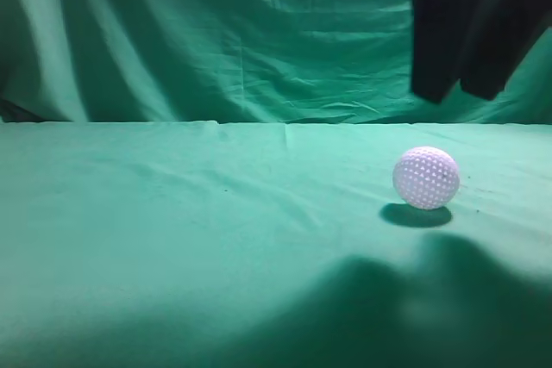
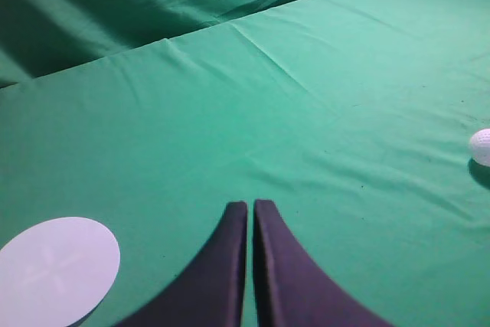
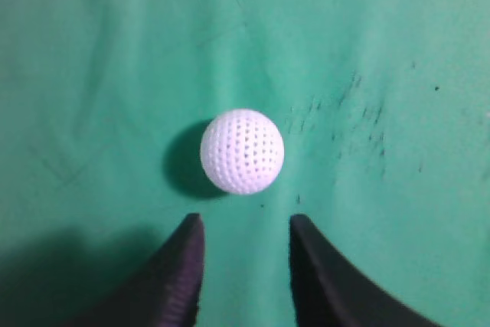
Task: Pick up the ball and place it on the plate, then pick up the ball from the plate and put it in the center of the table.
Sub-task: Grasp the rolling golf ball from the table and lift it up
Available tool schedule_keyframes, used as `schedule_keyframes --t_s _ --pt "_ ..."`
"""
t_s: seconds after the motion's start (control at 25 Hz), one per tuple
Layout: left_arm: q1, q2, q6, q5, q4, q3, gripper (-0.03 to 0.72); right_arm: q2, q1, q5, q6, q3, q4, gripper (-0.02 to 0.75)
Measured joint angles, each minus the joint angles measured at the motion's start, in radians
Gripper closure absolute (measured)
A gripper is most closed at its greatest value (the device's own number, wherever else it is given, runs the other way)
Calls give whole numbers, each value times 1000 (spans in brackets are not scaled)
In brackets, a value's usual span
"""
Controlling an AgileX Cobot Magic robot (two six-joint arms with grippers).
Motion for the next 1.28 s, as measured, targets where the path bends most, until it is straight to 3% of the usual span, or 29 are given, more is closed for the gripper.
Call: schedule_keyframes --t_s 0.12,0.2,0.88,1.04,1.28 --pt "0 0 0 0 0 0 688 41 0 -35 -2 0 2 237" --pt "0 0 0 0 0 0 688 72 0 -45 0 0 3 187" --pt "0 0 0 0 0 0 688 245 0 -132 68 -22 29 202" --pt "0 0 0 0 0 0 688 249 0 -132 77 -22 35 421" --pt "0 0 0 0 0 0 688 249 0 -39 79 -112 37 419"
